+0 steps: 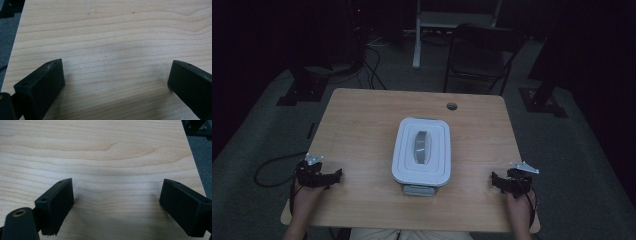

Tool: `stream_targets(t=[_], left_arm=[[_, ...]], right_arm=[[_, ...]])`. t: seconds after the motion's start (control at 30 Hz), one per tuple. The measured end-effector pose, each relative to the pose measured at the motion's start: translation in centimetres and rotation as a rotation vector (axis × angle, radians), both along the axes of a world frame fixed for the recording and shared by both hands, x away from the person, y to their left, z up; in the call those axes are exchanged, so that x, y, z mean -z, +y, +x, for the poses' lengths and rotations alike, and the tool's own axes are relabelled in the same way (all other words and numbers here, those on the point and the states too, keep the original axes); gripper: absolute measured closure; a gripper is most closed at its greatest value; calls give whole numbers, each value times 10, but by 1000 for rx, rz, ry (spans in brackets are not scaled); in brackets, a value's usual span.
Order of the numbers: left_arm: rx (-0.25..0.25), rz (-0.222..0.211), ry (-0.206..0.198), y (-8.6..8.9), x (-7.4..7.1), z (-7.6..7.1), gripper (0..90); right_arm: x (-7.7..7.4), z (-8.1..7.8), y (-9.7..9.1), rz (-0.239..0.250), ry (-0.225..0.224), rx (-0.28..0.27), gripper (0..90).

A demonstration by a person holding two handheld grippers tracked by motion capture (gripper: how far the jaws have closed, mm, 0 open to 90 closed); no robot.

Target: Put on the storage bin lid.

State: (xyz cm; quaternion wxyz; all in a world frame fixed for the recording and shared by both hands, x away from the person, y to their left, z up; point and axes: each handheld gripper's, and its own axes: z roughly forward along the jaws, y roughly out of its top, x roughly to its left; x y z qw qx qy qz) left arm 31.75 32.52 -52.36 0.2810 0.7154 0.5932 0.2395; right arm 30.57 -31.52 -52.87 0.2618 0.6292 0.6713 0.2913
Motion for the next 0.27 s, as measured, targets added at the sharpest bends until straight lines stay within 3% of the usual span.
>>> stream_targets(t=[0.27], left_arm=[[-1, -1, -1, 0, 0, 0, 14]], right_arm=[[0, 1, 0, 0, -1, 12, 117]])
